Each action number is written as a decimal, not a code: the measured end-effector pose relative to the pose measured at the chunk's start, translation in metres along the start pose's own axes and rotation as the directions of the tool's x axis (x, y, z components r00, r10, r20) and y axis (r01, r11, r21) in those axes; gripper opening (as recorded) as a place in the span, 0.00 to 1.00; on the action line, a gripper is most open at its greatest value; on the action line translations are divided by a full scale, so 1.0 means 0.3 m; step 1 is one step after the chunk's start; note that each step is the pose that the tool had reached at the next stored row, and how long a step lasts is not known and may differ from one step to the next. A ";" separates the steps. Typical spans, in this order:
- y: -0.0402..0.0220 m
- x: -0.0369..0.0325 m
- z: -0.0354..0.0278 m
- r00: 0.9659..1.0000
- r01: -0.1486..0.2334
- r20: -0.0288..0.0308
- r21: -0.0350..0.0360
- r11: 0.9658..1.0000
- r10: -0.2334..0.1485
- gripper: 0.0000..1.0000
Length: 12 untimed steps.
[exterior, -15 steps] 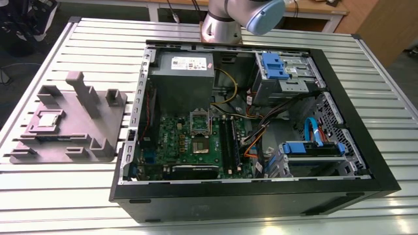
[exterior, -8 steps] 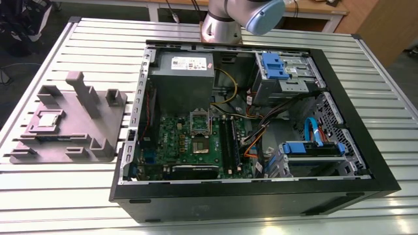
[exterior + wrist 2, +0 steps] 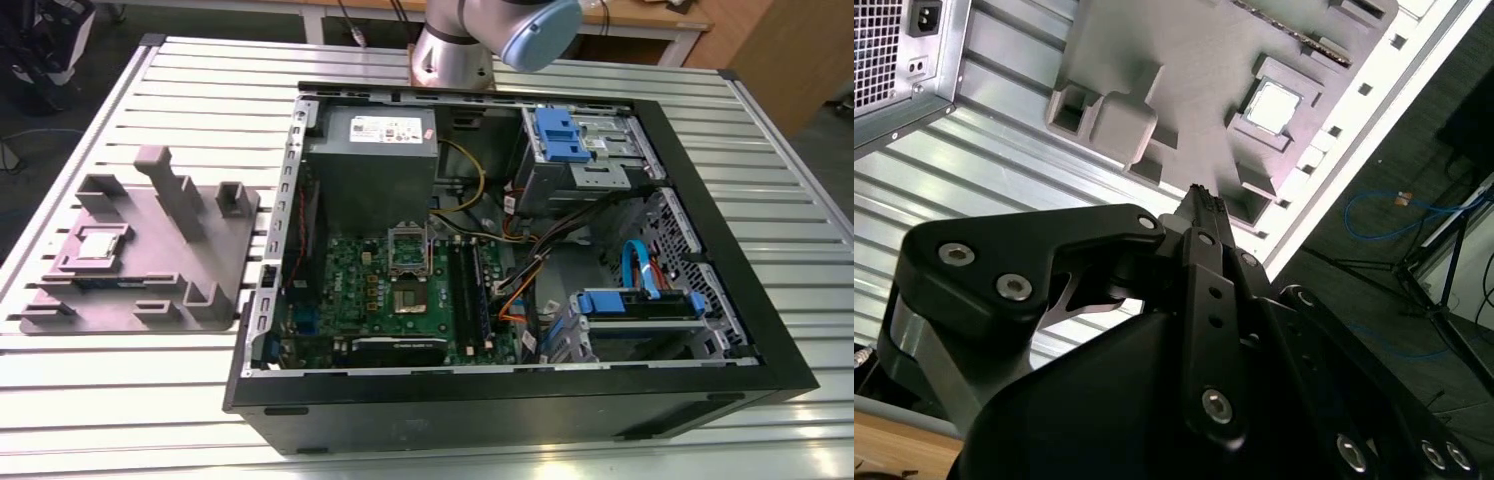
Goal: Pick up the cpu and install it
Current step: 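Reach for the cpu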
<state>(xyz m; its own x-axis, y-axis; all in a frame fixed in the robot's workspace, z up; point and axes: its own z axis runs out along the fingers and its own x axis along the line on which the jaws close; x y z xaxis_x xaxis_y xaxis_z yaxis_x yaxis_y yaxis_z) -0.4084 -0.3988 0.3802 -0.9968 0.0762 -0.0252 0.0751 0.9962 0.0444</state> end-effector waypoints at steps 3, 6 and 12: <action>-0.001 0.008 0.001 1.000 0.000 0.000 0.000 1.000 0.000 0.10; -0.001 0.011 0.001 1.000 0.000 0.000 0.000 1.000 0.000 0.10; -0.001 0.011 0.001 1.000 0.000 0.000 0.000 1.000 0.000 0.10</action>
<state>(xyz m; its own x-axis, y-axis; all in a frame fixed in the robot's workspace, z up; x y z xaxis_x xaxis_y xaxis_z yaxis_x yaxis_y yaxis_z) -0.4118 -0.3988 0.3797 -0.9968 0.0762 -0.0252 0.0750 0.9962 0.0444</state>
